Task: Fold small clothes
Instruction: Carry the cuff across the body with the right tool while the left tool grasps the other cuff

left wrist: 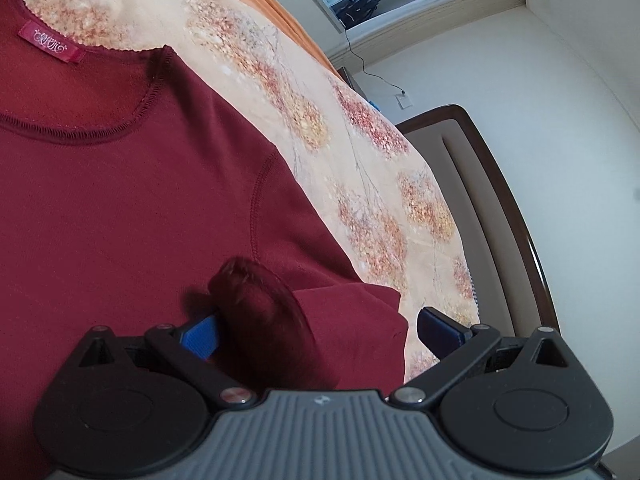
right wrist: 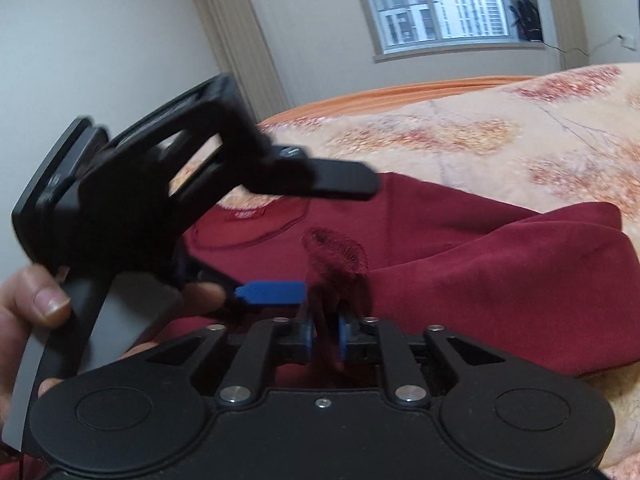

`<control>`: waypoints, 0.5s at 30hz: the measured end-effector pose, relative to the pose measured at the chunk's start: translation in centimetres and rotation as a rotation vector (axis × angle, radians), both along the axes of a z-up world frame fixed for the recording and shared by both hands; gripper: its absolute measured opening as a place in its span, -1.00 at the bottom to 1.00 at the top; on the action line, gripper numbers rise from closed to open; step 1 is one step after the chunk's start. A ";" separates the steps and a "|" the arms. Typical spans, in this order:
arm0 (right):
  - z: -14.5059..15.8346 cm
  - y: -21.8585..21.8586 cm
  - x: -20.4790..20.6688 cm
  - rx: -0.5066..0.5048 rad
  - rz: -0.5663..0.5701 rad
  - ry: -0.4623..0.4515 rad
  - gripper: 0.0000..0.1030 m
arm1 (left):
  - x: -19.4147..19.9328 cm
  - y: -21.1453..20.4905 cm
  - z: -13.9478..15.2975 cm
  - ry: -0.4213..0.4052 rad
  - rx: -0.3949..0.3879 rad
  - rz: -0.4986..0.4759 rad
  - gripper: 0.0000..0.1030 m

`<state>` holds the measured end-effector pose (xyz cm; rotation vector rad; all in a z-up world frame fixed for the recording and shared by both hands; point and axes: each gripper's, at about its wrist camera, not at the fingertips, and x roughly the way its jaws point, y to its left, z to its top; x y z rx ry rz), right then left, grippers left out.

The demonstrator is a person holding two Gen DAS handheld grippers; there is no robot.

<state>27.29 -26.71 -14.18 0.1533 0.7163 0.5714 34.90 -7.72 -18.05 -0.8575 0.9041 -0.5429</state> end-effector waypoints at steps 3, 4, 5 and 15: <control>-0.3 -0.3 -0.2 0.007 0.021 0.021 -0.38 | 0.0 0.0 -0.2 0.007 0.003 -0.005 0.99; -0.2 -0.7 -0.4 0.017 0.022 0.028 -0.37 | -0.1 0.0 -0.2 0.007 0.007 -0.007 0.99; -0.1 -1.0 -0.6 0.026 0.021 0.029 -0.37 | -0.1 0.0 -0.2 0.007 0.013 -0.009 0.99; 1.8 -5.9 -4.5 0.042 -0.001 0.000 0.03 | -1.2 0.0 -0.1 0.046 0.108 -0.077 0.97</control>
